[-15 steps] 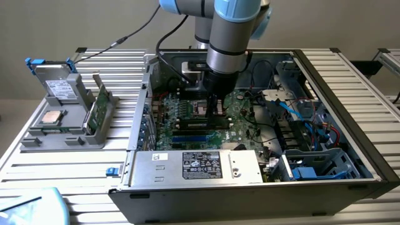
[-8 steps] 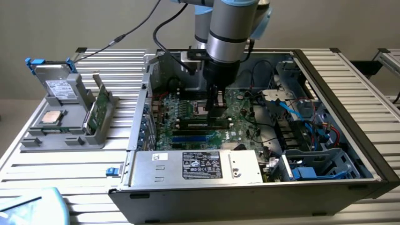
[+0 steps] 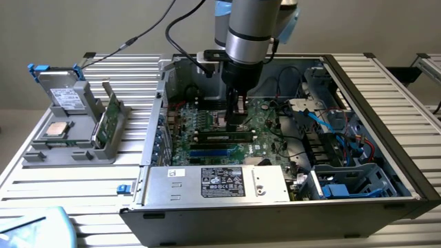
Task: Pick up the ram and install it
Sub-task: 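Insert the ram into the slot, then press down the ram until it locks into place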
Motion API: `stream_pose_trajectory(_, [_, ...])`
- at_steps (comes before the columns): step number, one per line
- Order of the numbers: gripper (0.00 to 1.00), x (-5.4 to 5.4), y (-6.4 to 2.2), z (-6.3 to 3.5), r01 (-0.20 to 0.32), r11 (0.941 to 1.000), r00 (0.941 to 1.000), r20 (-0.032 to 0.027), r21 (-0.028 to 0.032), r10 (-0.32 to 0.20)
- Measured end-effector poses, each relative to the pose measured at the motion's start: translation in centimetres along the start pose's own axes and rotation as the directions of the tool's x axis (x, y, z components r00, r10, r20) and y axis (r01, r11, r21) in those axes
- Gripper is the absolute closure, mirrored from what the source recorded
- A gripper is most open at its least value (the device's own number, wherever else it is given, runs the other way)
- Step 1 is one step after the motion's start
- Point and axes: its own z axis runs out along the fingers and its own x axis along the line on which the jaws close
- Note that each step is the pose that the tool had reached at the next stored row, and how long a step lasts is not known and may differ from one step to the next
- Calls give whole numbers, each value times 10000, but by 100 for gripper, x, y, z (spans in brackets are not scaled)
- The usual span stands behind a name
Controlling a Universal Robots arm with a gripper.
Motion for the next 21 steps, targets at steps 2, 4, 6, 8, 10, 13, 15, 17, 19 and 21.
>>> stream_pose_trajectory(2, [69,0,0,0,0,10000,10000,0,0,0])
stream_pose_trajectory(4, [75,0,0,0,0,10000,10000,0,0,0])
stream_pose_trajectory(6, [81,0,0,0,-1,10000,10000,0,0,1])
stream_pose_trajectory(8, [89,0,0,0,0,10000,10000,0,0,0])
stream_pose_trajectory(10, [89,0,0,0,0,10000,10000,0,0,0])
stream_pose_trajectory(13, [89,0,0,0,0,10000,10000,0,0,0])
stream_pose_trajectory(15, [89,0,0,0,0,10000,10000,0,0,0])
stream_pose_trajectory(17, [89,0,0,0,0,10000,10000,0,0,0])
stream_pose_trajectory(19, [89,0,0,0,-1,10000,10000,0,0,1])
stream_pose_trajectory(21, [89,4,-15,-1,0,10000,10000,0,0,0])
